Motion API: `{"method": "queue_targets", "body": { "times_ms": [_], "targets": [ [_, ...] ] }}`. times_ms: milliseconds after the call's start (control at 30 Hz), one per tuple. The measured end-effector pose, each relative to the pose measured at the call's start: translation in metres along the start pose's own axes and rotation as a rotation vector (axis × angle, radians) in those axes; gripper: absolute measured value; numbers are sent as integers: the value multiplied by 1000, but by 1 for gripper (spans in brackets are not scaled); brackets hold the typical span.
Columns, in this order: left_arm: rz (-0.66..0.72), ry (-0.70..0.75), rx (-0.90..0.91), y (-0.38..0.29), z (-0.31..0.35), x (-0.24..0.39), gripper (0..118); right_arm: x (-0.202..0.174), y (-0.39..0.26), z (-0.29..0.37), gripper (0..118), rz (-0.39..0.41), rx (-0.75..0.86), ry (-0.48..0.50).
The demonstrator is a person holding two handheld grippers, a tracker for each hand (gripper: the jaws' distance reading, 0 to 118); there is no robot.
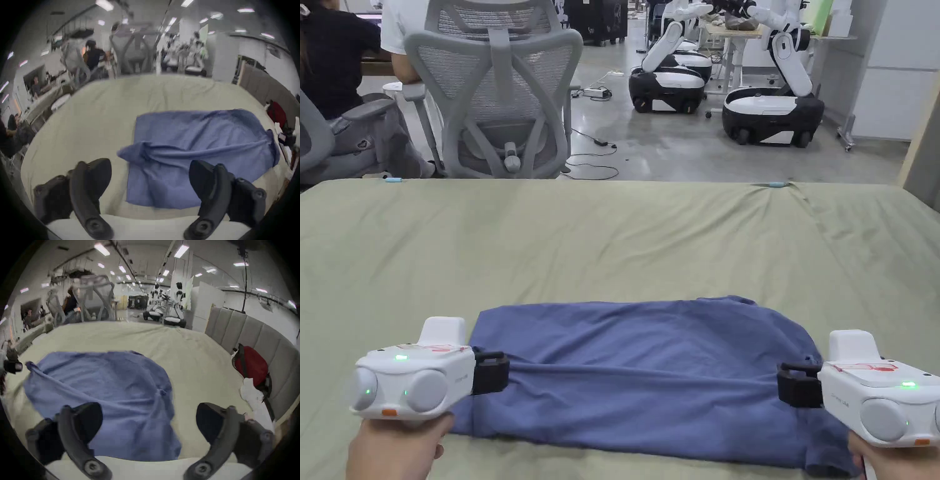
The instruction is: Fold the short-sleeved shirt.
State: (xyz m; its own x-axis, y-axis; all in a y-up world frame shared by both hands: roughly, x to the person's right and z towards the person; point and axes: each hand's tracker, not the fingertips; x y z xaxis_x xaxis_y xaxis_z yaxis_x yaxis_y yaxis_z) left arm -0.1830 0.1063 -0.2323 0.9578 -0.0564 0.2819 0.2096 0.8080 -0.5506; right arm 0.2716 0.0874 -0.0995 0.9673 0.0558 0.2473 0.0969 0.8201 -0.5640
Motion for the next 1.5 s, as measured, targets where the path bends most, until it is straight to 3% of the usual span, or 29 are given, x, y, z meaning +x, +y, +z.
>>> {"method": "queue_targets", "body": {
  "times_ms": [133,167,200,233,267,300,400,467,633,767,800,833,867,900,933,967,1067,1233,1300,1333,1400,1433,1500],
  "targets": [
    [14,6,146,-28,40,25,93,-36,-17,41,114,54,100,9],
    [4,21,164,-35,48,32,85,-43,-21,50,108,61,113,27],
    [-23,23,161,-39,53,37,71,-53,-26,56,94,45,115,41],
    [-63,3,154,-42,57,41,44,-58,-28,62,69,41,117,59],
    [-71,-16,148,-47,56,42,1,-63,-30,66,19,46,124,50],
    [-62,-11,162,-48,60,42,0,-66,-32,69,0,53,137,39],
    [-93,-52,75,-44,48,28,0,-60,-30,77,0,29,120,89],
    [-79,-23,90,-42,43,10,0,-64,-34,82,0,42,133,73],
    [256,-29,-119,-55,21,-58,0,-54,-44,81,0,32,112,63],
    [307,-3,-164,-68,20,-71,1,-46,-54,67,0,28,67,49],
    [371,-35,-164,-68,14,-77,17,-43,-54,63,0,23,59,46],
    [405,-38,-160,-67,10,-78,48,-41,-54,60,0,19,54,42],
    [417,-36,-159,-65,4,-79,90,-40,-54,59,0,18,49,37],
    [405,-30,-162,-63,-3,-77,108,-38,-54,56,0,17,44,33],
    [395,-26,-167,-59,-15,-78,107,-36,-53,54,0,17,41,30],
    [379,-24,-163,-55,-22,-77,94,-34,-52,52,0,19,38,25],
    [357,-58,-196,-42,-48,-68,84,-26,-52,46,0,17,24,4],
    [325,-6,-320,-46,-101,-64,78,-10,-56,35,0,7,-14,-32],
    [207,5,-325,-48,-101,-56,70,-1,-58,33,0,11,-25,-53],
    [153,19,-322,-45,-102,-53,59,4,-57,31,0,6,-33,-62],
    [99,14,-314,-38,-94,-45,11,16,-55,28,0,-30,-53,-83],
    [63,64,-284,-35,-90,-43,1,21,-54,25,0,-46,-71,-94],
    [86,38,-262,-30,-56,-32,1,27,-52,20,1,-75,-87,-86]
  ]
}}
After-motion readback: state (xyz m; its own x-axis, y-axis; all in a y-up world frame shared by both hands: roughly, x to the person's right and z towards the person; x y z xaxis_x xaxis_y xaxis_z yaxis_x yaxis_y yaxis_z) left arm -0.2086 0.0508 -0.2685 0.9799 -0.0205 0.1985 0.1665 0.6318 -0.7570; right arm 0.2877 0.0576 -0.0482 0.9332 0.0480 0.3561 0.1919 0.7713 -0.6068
